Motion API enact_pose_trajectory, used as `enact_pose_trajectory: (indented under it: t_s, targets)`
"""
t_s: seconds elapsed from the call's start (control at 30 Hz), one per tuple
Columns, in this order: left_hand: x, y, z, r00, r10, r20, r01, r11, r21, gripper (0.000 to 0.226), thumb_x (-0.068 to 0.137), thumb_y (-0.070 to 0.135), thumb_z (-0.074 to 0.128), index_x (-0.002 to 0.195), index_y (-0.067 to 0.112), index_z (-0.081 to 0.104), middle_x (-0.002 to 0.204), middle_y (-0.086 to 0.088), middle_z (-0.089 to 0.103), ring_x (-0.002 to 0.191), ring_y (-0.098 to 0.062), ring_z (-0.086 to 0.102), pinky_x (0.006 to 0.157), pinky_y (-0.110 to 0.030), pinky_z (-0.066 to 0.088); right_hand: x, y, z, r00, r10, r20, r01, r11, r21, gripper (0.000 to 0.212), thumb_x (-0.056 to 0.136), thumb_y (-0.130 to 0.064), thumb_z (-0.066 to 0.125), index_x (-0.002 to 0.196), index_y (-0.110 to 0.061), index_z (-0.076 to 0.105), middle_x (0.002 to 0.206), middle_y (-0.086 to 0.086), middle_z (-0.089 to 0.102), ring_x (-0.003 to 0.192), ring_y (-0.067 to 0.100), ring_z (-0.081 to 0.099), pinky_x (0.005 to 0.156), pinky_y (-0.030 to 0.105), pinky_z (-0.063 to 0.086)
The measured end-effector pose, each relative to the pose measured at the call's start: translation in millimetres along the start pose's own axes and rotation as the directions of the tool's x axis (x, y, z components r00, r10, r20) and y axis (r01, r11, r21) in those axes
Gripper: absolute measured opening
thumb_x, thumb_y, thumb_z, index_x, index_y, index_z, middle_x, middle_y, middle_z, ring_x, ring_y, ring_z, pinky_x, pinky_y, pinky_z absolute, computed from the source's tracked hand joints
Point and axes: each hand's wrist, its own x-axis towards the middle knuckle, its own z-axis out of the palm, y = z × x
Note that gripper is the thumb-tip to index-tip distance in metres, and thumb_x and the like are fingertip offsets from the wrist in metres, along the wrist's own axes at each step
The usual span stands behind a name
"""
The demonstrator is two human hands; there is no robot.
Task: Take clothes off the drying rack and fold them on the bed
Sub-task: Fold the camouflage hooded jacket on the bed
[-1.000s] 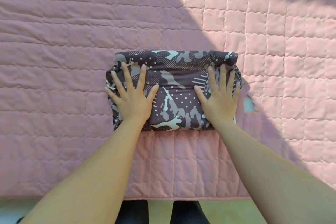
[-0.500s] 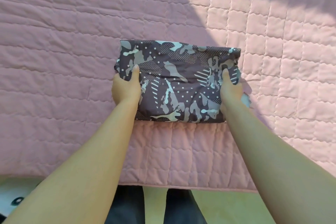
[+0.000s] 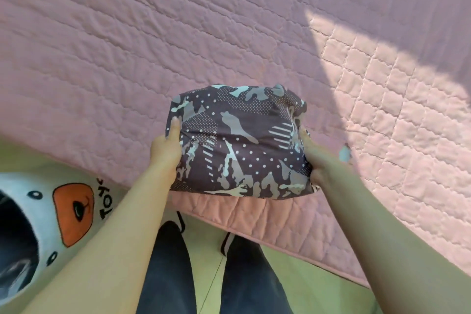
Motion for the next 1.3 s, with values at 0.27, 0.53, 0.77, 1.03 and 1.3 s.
enact_pose_trajectory:
  t_s: [0.27,0.53,0.77,1.03,1.3]
  targets:
    - [-18.3,-85.3,-135.9,0.980,-0.188,-0.062,0.162,0.941,-0.296,0.068,0.089,0.070,0.038,0.117,0.010,0.055,0.095,-0.004,0.066,0.090,-0.025,0.064,0.081,-0.041,0.054,-69.6,13.5,105.6,0.990,-0.069,0.121,0.098,0.961,-0.259,0.097,0.047,-0.088,0.063,0.110,-0.014,0.066,0.103,0.010,0.072,0.089,0.030,0.070,0.082,0.047,0.057]
    - [22.4,-197.5,-313.2,0.919,-0.344,-0.192,0.200,0.827,-0.525,0.067,0.088,0.071,0.039,0.121,0.015,0.059,0.107,-0.007,0.064,0.094,-0.028,0.062,0.080,-0.039,0.052,-156.9,64.9,308.8,0.953,-0.144,0.266,0.258,0.845,-0.468,0.054,0.082,-0.064,0.059,0.090,-0.011,0.066,0.092,0.010,0.071,0.084,0.028,0.068,0.076,0.040,0.057]
    - [84.9,-291.7,-418.0,0.834,-0.548,-0.059,0.318,0.567,-0.760,0.080,0.082,0.080,0.037,0.129,0.017,0.056,0.113,-0.009,0.067,0.098,-0.033,0.065,0.090,-0.050,0.053,-214.3,106.4,492.2,0.898,-0.272,0.345,0.436,0.650,-0.623,0.050,0.087,-0.062,0.055,0.085,-0.012,0.063,0.091,0.007,0.068,0.084,0.026,0.066,0.078,0.039,0.057]
    - [141.7,-377.4,-455.3,0.729,-0.684,0.014,0.312,0.315,-0.896,0.076,0.088,0.073,0.034,0.126,0.011,0.058,0.116,-0.011,0.066,0.098,-0.033,0.064,0.085,-0.041,0.052,-219.7,177.1,629.6,0.814,-0.307,0.492,0.579,0.483,-0.657,0.042,0.091,-0.053,0.054,0.075,-0.015,0.061,0.074,0.000,0.065,0.067,0.016,0.064,0.055,0.025,0.049]
    - [198.5,-387.1,-423.2,0.707,-0.682,-0.189,0.191,0.441,-0.877,0.057,0.098,0.057,0.035,0.123,0.014,0.064,0.104,-0.001,0.066,0.101,-0.026,0.063,0.093,-0.036,0.050,-149.2,233.8,680.0,0.868,-0.245,0.432,0.497,0.442,-0.747,0.051,0.089,-0.060,0.052,0.093,-0.011,0.063,0.083,0.002,0.065,0.075,0.020,0.062,0.066,0.031,0.052]
